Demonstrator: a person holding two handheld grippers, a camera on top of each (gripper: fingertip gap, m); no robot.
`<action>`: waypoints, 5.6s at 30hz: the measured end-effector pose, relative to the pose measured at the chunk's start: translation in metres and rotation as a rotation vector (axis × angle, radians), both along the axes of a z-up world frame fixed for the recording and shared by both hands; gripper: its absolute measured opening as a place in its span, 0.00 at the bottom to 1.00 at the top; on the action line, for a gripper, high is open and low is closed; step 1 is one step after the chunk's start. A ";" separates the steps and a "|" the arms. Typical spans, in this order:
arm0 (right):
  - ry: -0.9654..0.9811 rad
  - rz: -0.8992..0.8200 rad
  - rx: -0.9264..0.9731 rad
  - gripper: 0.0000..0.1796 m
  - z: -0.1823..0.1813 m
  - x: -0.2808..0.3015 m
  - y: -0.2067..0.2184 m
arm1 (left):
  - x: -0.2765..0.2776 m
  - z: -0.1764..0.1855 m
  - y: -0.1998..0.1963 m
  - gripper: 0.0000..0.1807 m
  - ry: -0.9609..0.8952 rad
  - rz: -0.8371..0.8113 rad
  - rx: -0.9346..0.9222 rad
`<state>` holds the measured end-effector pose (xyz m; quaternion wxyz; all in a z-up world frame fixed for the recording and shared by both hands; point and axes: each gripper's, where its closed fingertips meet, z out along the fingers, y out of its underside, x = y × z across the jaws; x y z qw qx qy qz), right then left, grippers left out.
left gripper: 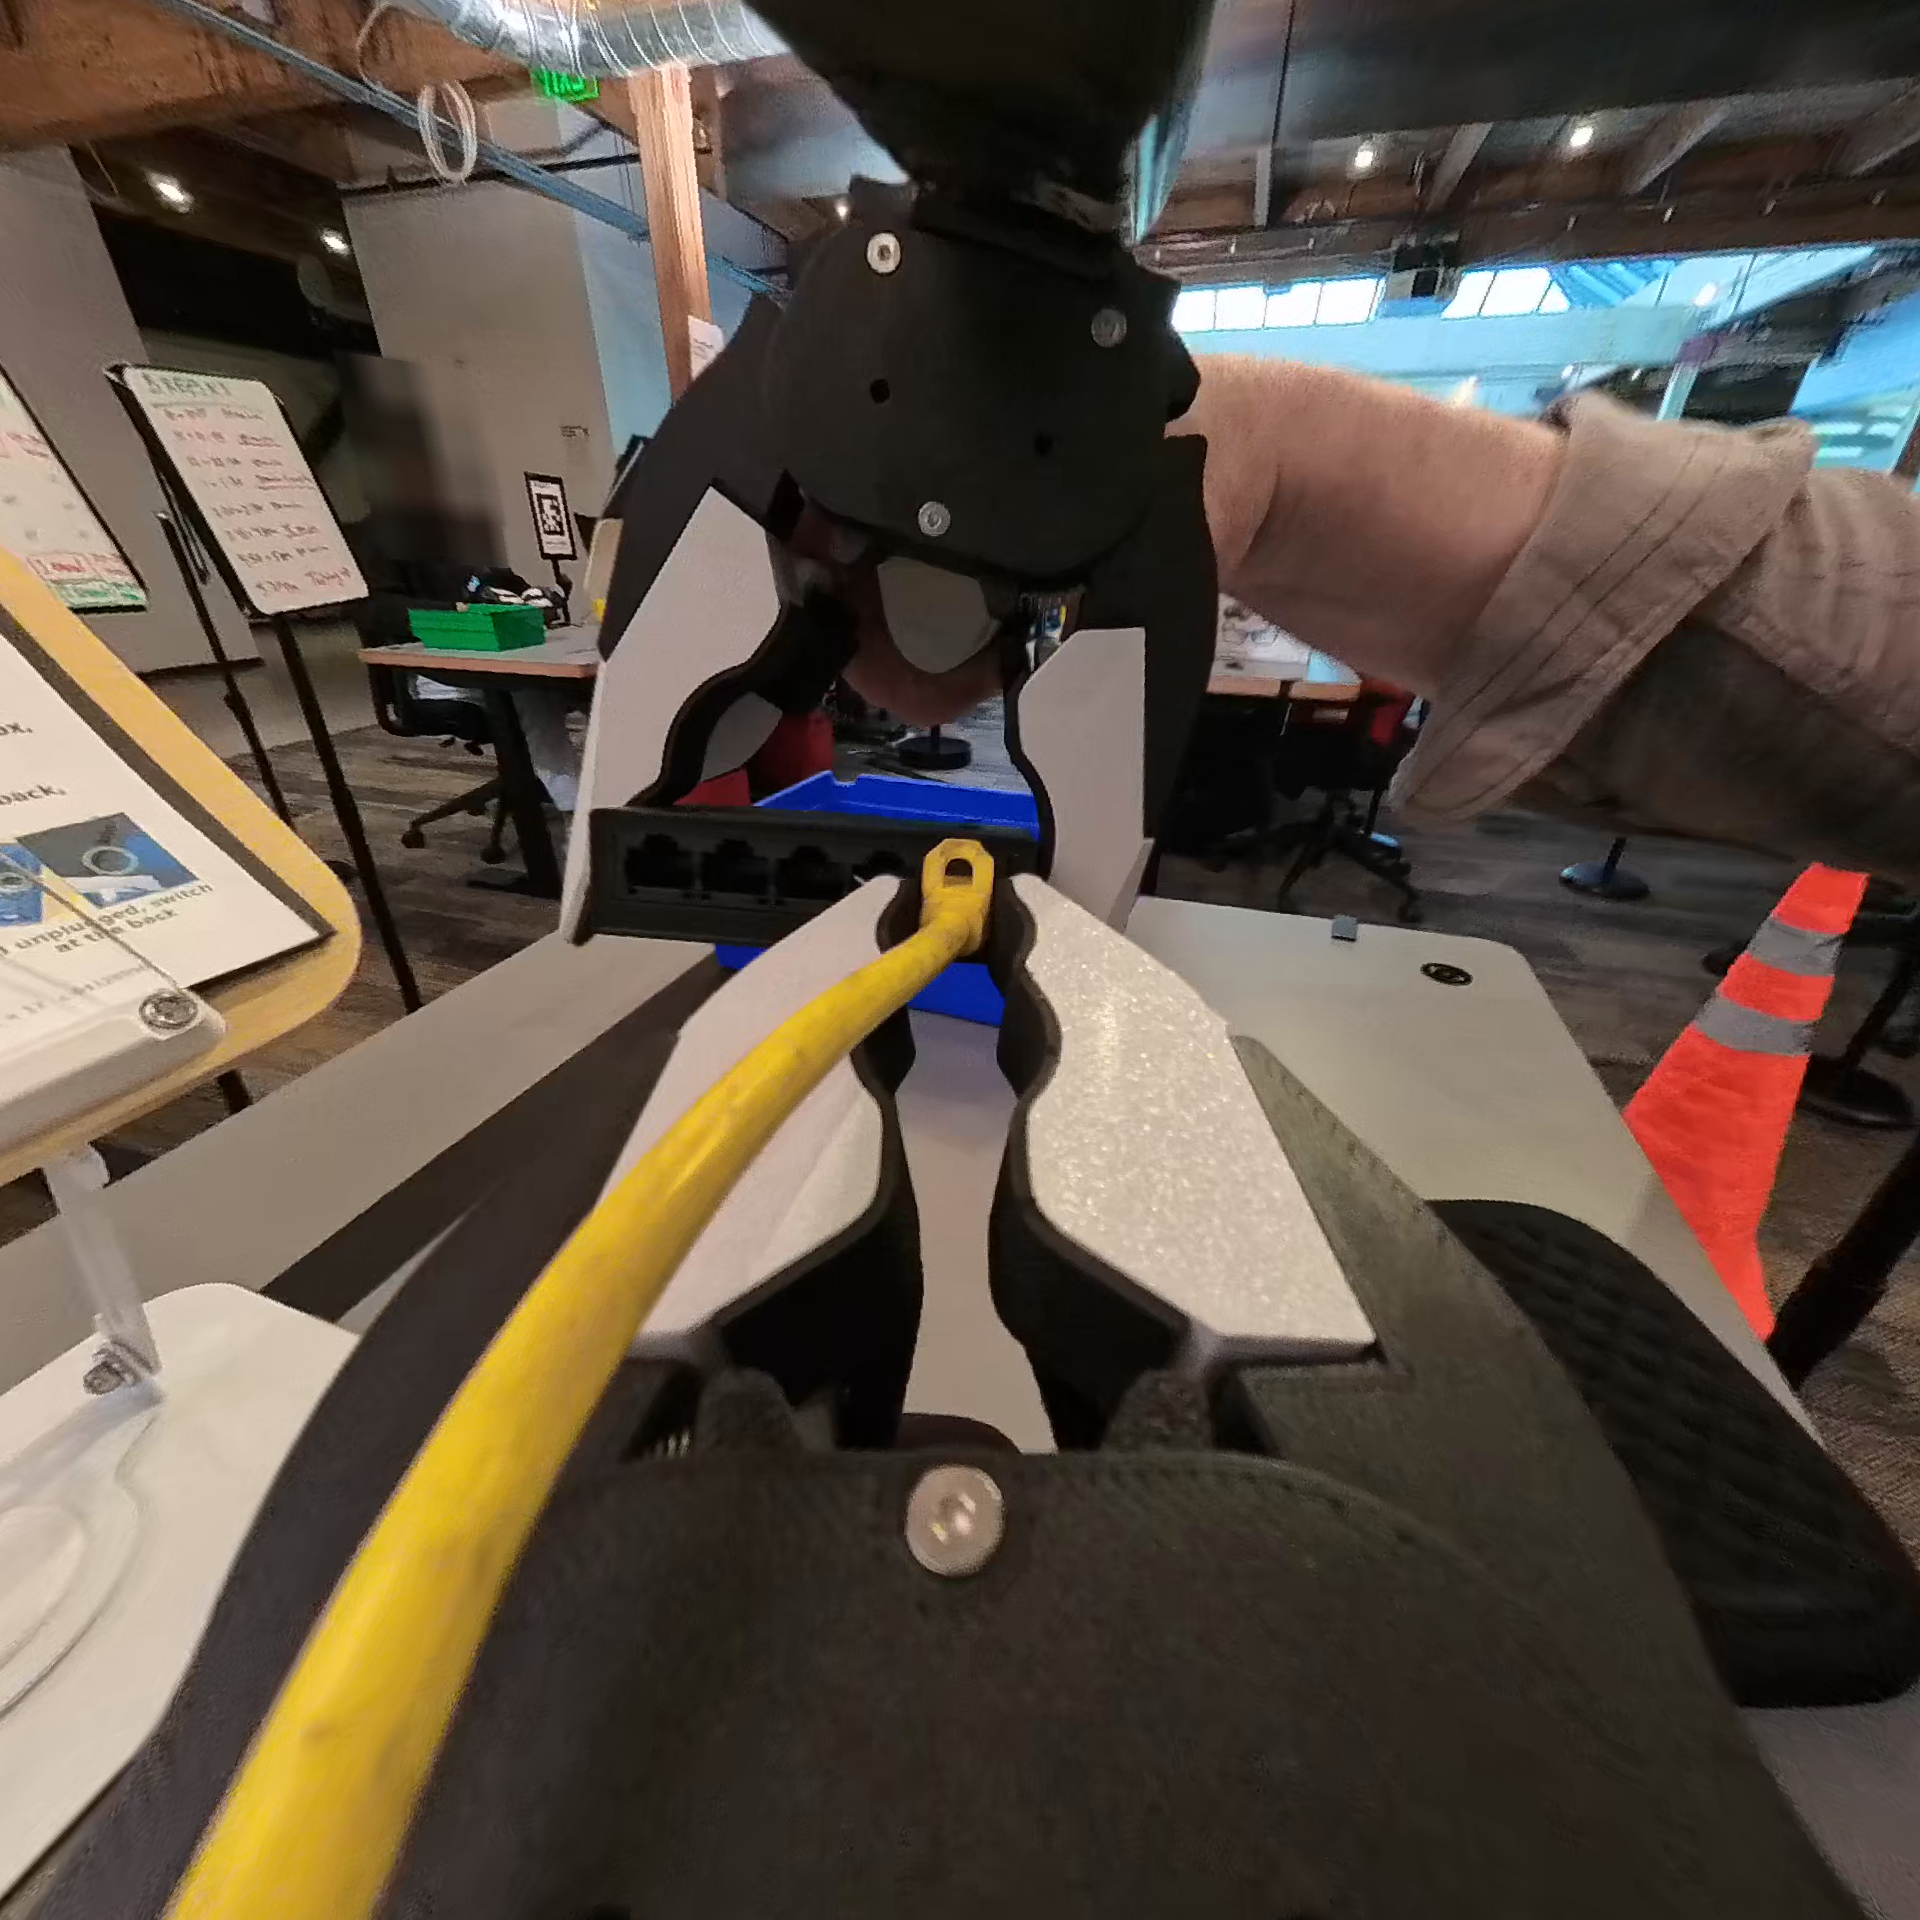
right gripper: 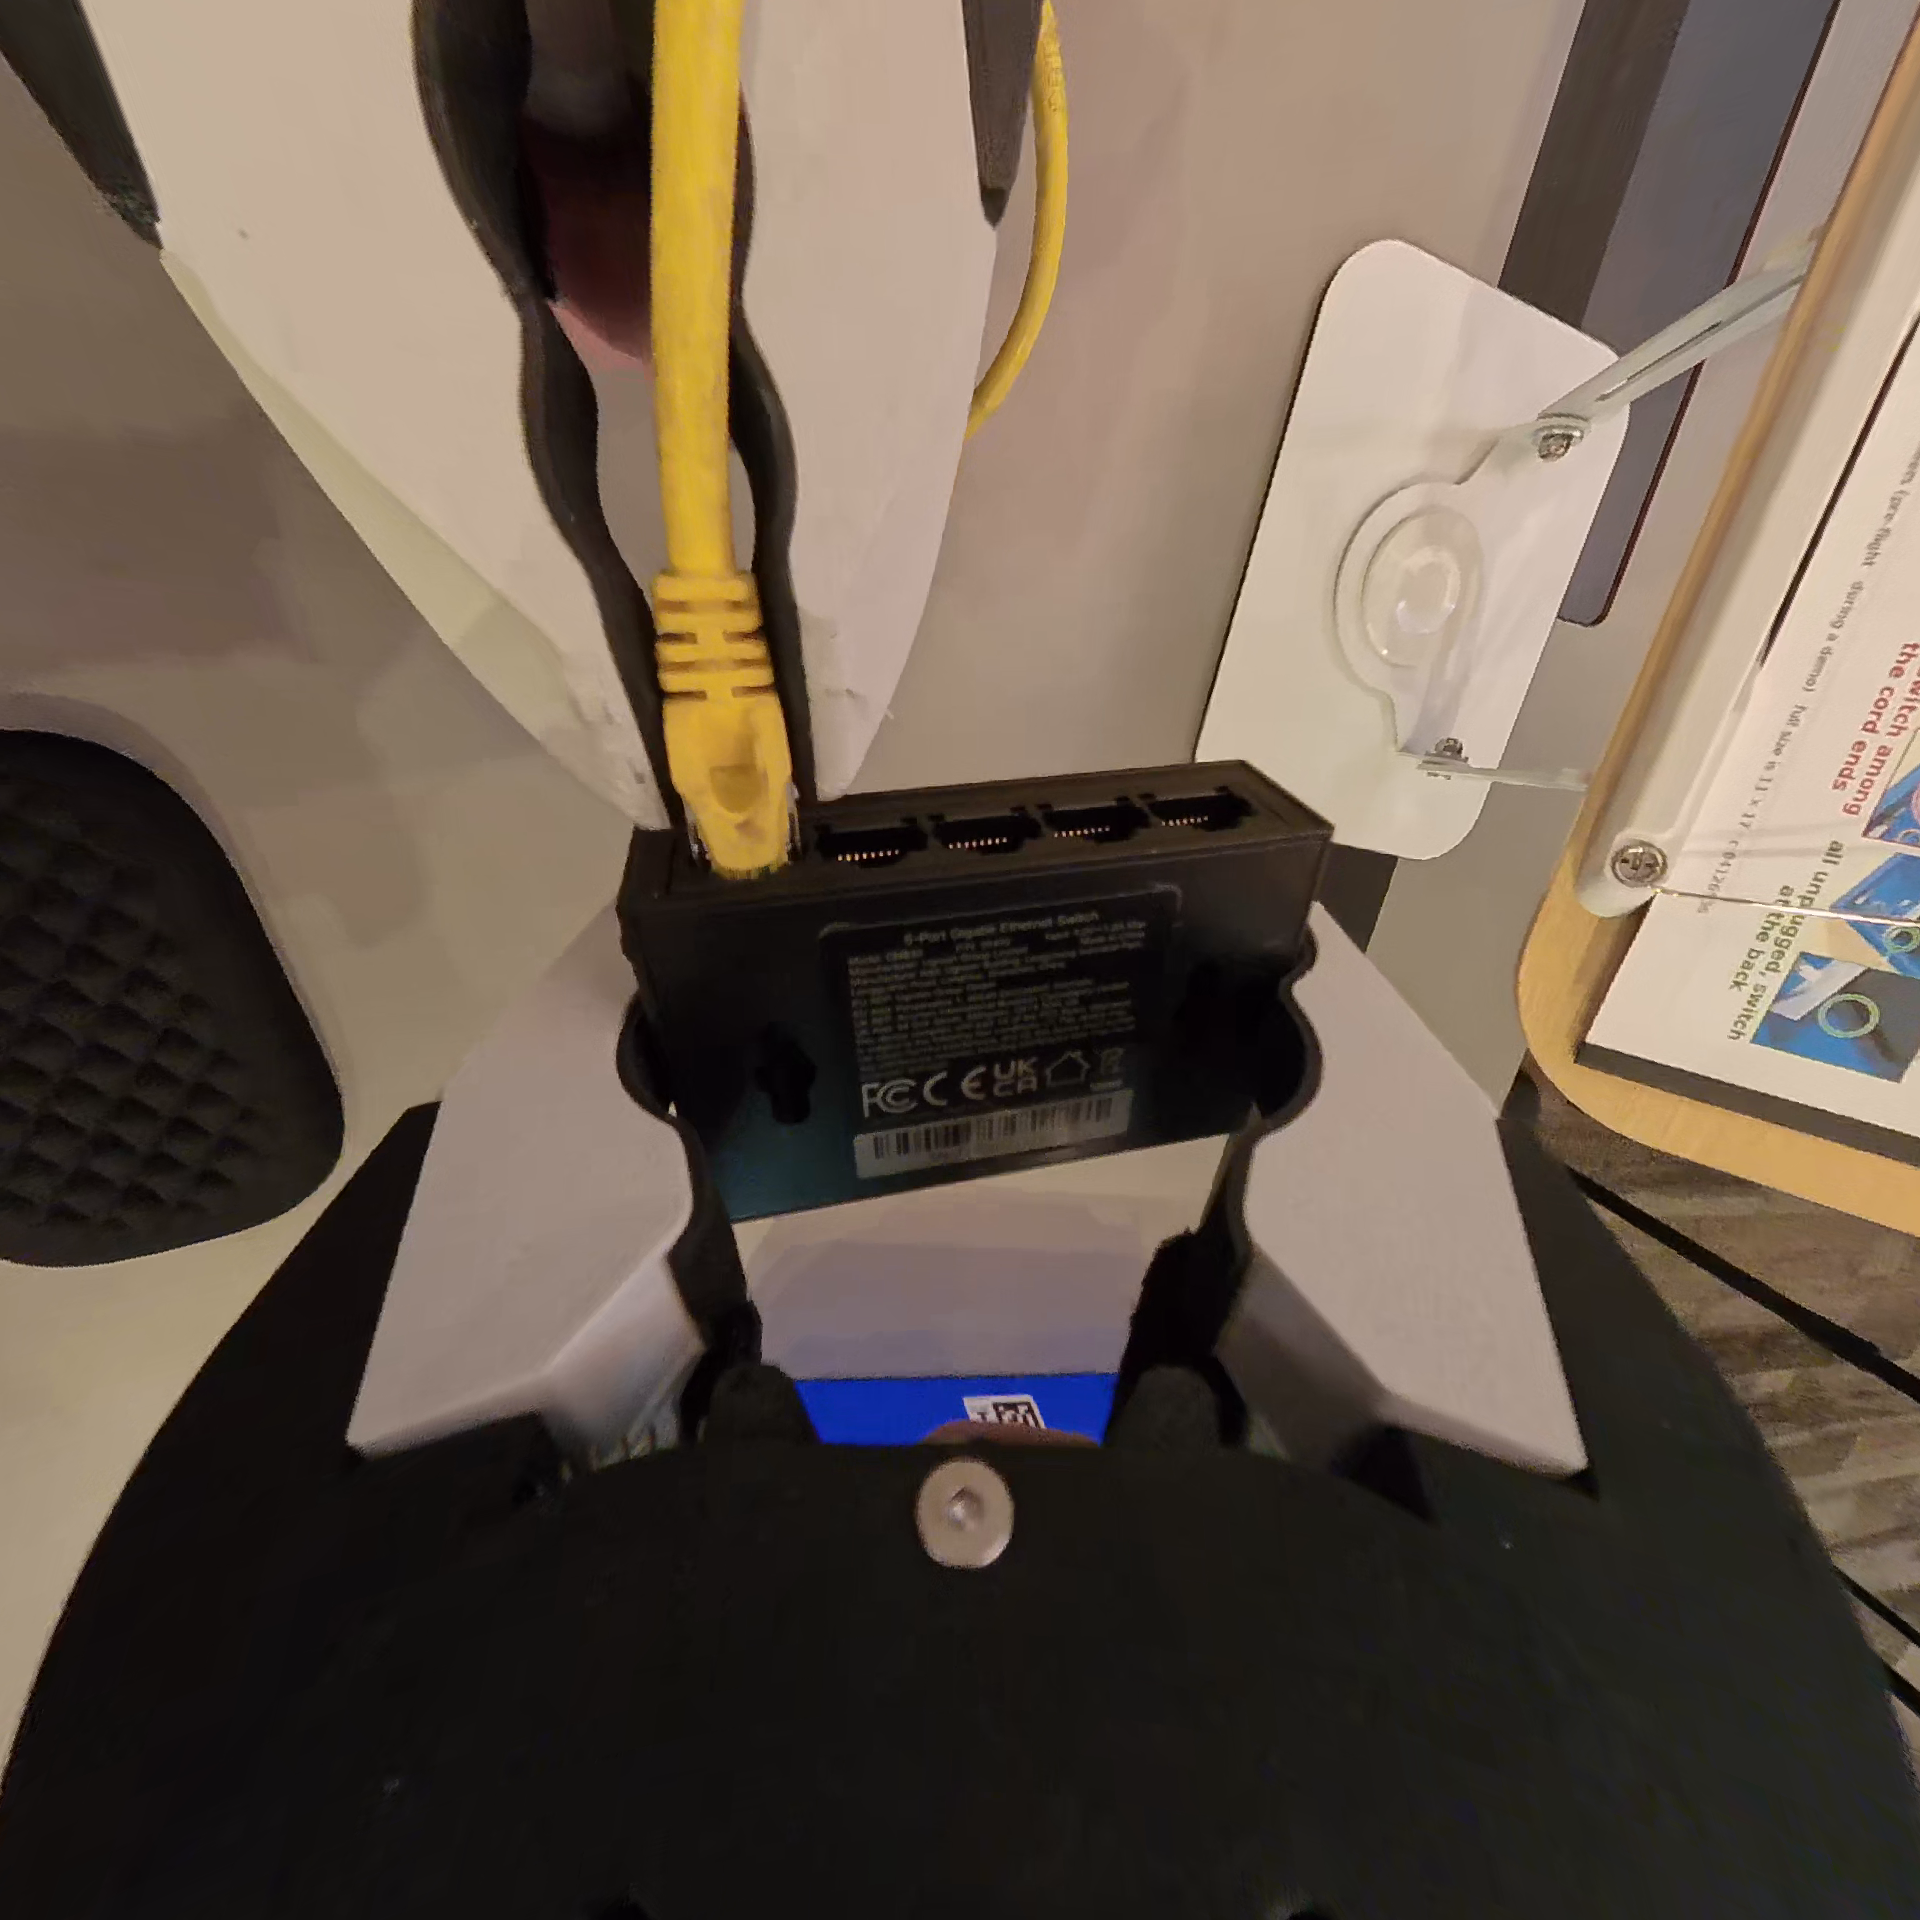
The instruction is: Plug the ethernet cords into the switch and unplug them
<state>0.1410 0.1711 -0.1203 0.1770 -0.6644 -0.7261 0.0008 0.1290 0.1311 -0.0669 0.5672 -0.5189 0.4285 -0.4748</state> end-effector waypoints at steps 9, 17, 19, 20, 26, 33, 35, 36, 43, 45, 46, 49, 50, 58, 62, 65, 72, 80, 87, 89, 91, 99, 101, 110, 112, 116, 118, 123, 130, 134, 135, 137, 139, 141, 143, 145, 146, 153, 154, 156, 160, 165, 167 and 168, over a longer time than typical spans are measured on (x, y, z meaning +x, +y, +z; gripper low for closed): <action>-0.004 -0.030 -0.019 0.63 -0.007 0.007 0.005 | 0.003 -0.007 0.007 0.07 -0.007 -0.040 -0.071; 0.043 -0.135 0.025 0.63 -0.001 0.035 0.016 | 0.014 -0.023 0.006 0.29 0.056 -0.098 -0.258; 0.041 -0.169 0.021 0.63 -0.007 0.047 0.017 | 0.022 -0.035 -0.004 0.29 0.111 -0.163 -0.354; 0.025 -0.192 0.016 0.63 -0.013 0.056 0.017 | 0.026 -0.040 -0.010 0.29 0.141 -0.195 -0.390; 0.023 -0.269 -0.039 0.62 -0.051 0.090 0.015 | 0.038 -0.053 -0.083 0.26 0.345 -0.487 -0.332; 0.003 -0.295 -0.088 0.63 -0.098 0.100 0.014 | 0.014 -0.002 -0.101 0.26 0.208 -0.575 -0.069; -0.010 -0.288 -0.103 0.63 -0.111 0.095 0.013 | 0.007 0.002 -0.083 0.26 0.200 -0.522 -0.036; -0.012 -0.285 -0.110 0.63 -0.118 0.093 0.014 | 0.004 0.005 -0.072 0.25 0.186 -0.494 -0.038; -0.062 -0.267 -0.142 0.62 -0.152 0.078 0.018 | -0.016 -0.001 -0.017 0.22 0.256 -0.339 -0.023; -0.076 -0.264 -0.154 0.62 -0.161 0.075 0.019 | -0.019 -0.001 -0.009 0.22 0.256 -0.316 -0.027; -0.088 -0.267 -0.148 0.62 -0.164 0.075 0.020 | -0.020 -0.002 -0.007 0.22 0.257 -0.311 -0.031; -0.136 -0.243 -0.161 0.61 -0.177 0.072 0.018 | -0.021 -0.006 -0.001 0.21 0.278 -0.296 -0.032; -0.147 -0.239 -0.170 0.61 -0.181 0.071 0.017 | -0.022 -0.007 -0.001 0.21 0.287 -0.293 -0.025; -0.176 -0.225 -0.278 0.61 -0.193 0.063 0.006 | -0.029 -0.001 0.007 0.21 0.284 -0.259 -0.007; -0.173 -0.225 -0.305 0.60 -0.192 0.062 0.006 | -0.035 0.006 0.012 0.21 0.268 -0.241 -0.004; -0.159 -0.228 -0.345 0.60 -0.189 0.058 0.002 | -0.038 0.008 0.014 0.21 0.267 -0.232 0.002; -0.140 -0.240 -0.372 0.57 -0.181 0.051 -0.002 | -0.042 0.012 0.016 0.21 0.263 -0.222 0.009; 0.066 -0.266 -0.203 0.58 -0.103 0.029 0.027 | -0.048 0.021 0.022 0.21 0.230 -0.192 0.020; 0.434 -0.211 0.035 0.51 -0.001 -0.021 0.057 | -0.051 0.027 0.025 0.21 0.213 -0.156 0.049; 0.519 -0.197 0.071 0.51 0.015 -0.030 0.062 | -0.052 0.029 0.027 0.21 0.206 -0.142 0.059; 0.577 -0.185 0.098 0.49 0.022 -0.036 0.064 | -0.054 0.030 0.029 0.21 0.198 -0.131 0.068; 0.884 -0.040 0.089 0.38 0.032 -0.055 0.046 | -0.053 0.024 0.043 0.20 0.193 -0.088 0.077; 0.874 -0.048 0.072 0.38 0.027 -0.051 0.048 | -0.050 0.021 0.044 0.20 0.193 -0.090 0.073; 0.893 -0.056 0.073 0.36 0.024 -0.036 0.051 | -0.057 0.009 0.072 0.22 0.437 0.186 0.335; 0.881 -0.062 0.073 0.36 0.021 -0.033 0.052 | -0.066 0.016 0.082 0.22 0.482 0.247 0.372; 0.891 -0.058 0.077 0.35 0.023 -0.033 0.051 | -0.123 0.014 0.113 0.22 0.787 0.519 0.551; 0.877 -0.062 0.082 0.35 0.020 -0.032 0.052 | -0.172 0.017 0.120 0.22 0.827 0.631 0.494; 0.866 -0.071 0.086 0.34 0.017 -0.028 0.053 | -0.352 -0.021 0.129 0.25 1.016 0.939 0.149; 0.848 -0.058 0.085 0.34 0.014 -0.031 0.050 | -0.504 -0.122 0.090 0.28 1.053 1.099 -0.462; 0.854 -0.049 0.079 0.34 0.015 -0.033 0.049 | -0.516 -0.162 0.087 0.31 0.990 1.085 -0.686; 0.855 -0.044 0.077 0.34 0.015 -0.034 0.048 | -0.521 -0.168 0.089 0.31 1.005 1.104 -0.706; 0.854 -0.037 0.073 0.34 0.015 -0.036 0.047 | -0.531 -0.183 0.089 0.31 1.073 1.127 -0.763; 0.851 -0.031 0.068 0.34 0.014 -0.038 0.046 | -0.536 -0.192 0.088 0.29 1.107 1.133 -0.808; 0.853 -0.027 0.060 0.34 0.012 -0.040 0.047 | -0.541 -0.198 0.089 0.25 1.142 1.144 -0.840; 0.856 -0.025 0.052 0.34 0.010 -0.041 0.047 | -0.547 -0.199 0.089 0.10 1.208 1.154 -0.815; 0.855 -0.022 0.041 0.34 0.008 -0.042 0.047 | -0.545 -0.201 0.090 0.05 1.234 1.142 -0.810; 0.856 -0.019 0.037 0.34 0.008 -0.043 0.047 | -0.546 -0.202 0.091 0.05 1.248 1.142 -0.799; 0.851 -0.012 0.034 0.34 0.008 -0.045 0.045 | -0.543 -0.194 0.095 0.05 1.177 1.145 -0.764; 0.853 -0.011 0.032 0.34 0.008 -0.044 0.045 | -0.543 -0.193 0.095 0.12 1.170 1.148 -0.768; 0.855 -0.012 0.030 0.34 0.008 -0.044 0.045 | -0.543 -0.190 0.098 0.24 1.157 1.169 -0.753; 0.853 -0.009 0.022 0.34 0.007 -0.045 0.044 | -0.542 -0.201 0.096 0.30 1.193 1.130 -0.845; 0.849 -0.003 0.018 0.34 0.007 -0.047 0.043 | -0.530 -0.209 0.095 0.25 1.154 1.018 -0.970; 0.854 0.002 0.015 0.34 0.007 -0.048 0.042 | -0.525 -0.209 0.098 0.18 1.111 0.981 -0.995; 0.854 0.004 0.013 0.34 0.007 -0.048 0.042 | -0.527 -0.210 0.098 0.15 1.112 0.982 -1.008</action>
